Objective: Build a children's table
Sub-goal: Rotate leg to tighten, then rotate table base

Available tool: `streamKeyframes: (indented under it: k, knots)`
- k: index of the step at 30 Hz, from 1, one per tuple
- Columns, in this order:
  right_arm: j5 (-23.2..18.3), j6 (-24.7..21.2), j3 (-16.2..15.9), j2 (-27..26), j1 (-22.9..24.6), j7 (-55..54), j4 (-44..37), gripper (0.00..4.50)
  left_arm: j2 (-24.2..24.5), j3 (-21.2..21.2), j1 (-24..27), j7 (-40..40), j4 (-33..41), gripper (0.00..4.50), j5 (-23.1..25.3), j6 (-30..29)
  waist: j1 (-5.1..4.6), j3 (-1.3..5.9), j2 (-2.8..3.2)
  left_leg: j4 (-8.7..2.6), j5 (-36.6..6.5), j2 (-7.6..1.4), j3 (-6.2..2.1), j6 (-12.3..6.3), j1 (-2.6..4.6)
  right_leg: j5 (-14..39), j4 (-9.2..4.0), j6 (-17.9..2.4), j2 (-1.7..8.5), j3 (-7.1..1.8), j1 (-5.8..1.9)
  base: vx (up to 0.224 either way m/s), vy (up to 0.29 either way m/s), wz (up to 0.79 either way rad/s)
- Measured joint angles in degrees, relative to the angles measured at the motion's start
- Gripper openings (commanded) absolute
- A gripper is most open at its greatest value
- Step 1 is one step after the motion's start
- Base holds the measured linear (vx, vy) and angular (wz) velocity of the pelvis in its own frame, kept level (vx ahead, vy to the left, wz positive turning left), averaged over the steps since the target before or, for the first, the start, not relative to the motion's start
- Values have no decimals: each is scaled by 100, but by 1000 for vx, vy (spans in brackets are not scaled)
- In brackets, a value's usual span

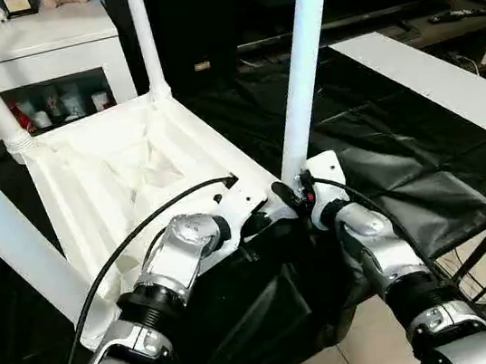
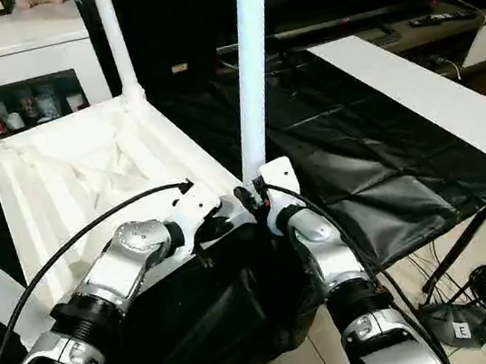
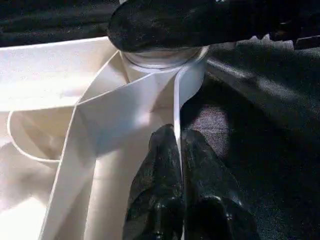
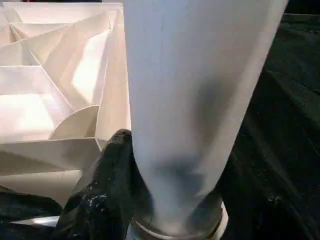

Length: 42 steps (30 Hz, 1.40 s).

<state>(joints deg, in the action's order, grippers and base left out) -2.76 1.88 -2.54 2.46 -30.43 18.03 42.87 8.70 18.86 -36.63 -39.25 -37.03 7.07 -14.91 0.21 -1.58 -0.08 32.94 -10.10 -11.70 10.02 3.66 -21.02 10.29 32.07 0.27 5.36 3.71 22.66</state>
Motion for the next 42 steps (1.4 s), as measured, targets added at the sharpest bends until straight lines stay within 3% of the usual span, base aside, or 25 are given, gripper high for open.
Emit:
streamKeyframes:
  k: [8, 12, 13, 14, 17, 20, 25, 28, 32, 35, 38, 42]
  knots:
    - [-48, 117, -14, 53, 182, 266, -176, 326, 86, -1, -54, -8, -290, 0, 58, 483, -1, -2, 29, -37, 0, 0, 0, 0, 3, 0, 4, 0, -1, 8, 16, 0, 0, 0]
    - [-22, 388, -115, 332, 555, 665, -623, 326, 106, 1, -115, -35, -513, 0, 98, 832, 7, -13, 29, -57, 0, 1, 0, 0, 2, 1, -1, 2, -1, 15, 25, 0, 0, 0]
    - [-84, 446, -113, 379, 658, 821, -740, 326, 114, 0, -120, -37, -559, 0, 116, 919, 6, -14, 30, -64, 0, 1, 0, 0, 3, 1, -3, 2, -1, 16, 27, 0, 0, 0]
    - [-276, 467, -55, 468, 865, 1097, -1037, 333, 93, -28, -139, -30, -621, 55, 111, 1004, 8, -19, 27, -71, 0, 2, 0, -1, 1, 1, -4, 2, -1, 18, 33, 0, 0, 0]
    - [-673, 489, -1, 566, 1213, 1664, -1534, 333, 56, -233, -112, -32, -675, 71, -81, 1318, 19, -83, -41, -77, 0, -8, -2, -1, -19, 1, -5, 2, -4, 34, 53, 0, 0, 0]
    - [-1083, 344, 62, 803, 1673, 2136, -2222, 333, 32, -294, 0, -158, -488, 101, -259, 1350, 28, -98, -54, -68, 1, -6, -4, -2, -40, 0, -26, -1, -5, 26, 58, 0, 0, 0]
    - [-1512, 43, 106, 1179, 2225, 2666, -2981, 333, 195, -486, 357, -584, 196, 146, -656, 1250, 28, -106, -40, -43, 2, -5, 14, -2, -40, -44, -24, -60, -3, 3, 52, 10, 1, -1]
    - [-1694, -174, 136, 1202, 2263, 2798, -3240, 333, 381, -556, 662, -966, 851, 156, -982, 968, 2, -118, -12, -34, 2, -6, 16, -1, -34, -124, -10, -71, -2, 0, 55, 57, -5, -3]
    - [-1876, -397, 160, 1173, 1919, 2842, -3352, 333, 1045, -637, 1482, -1615, 2300, 194, -1580, 81, 5, -119, -18, -42, 1, -22, 15, 1, -23, -146, 72, -38, -7, 6, 74, 65, -30, -3]
    - [-1967, -469, 141, 1159, 1697, 2895, -3360, 333, 1383, -767, 1959, -1905, 3212, 233, -2080, -438, 62, -118, -21, -65, 4, -29, 28, -3, -31, -85, 120, -42, -17, 10, 134, 94, -36, 1]
    - [-1985, -547, 92, 1155, 1651, 3017, -3333, 333, 1743, -881, 2456, -2090, 4108, 248, -2530, -972, 109, -120, -28, -64, -13, -38, 41, 16, -29, -46, 152, -79, -23, 16, 142, 23, -6, 0]
    - [-2021, -775, -29, 1169, 1590, 3279, -3325, 333, 2025, -958, 3042, -2113, 4887, 281, -2764, -1461, 114, -134, -53, -56, -15, -41, 59, 23, -9, -33, 180, -72, -20, 1, 130, 0, 0, 0]
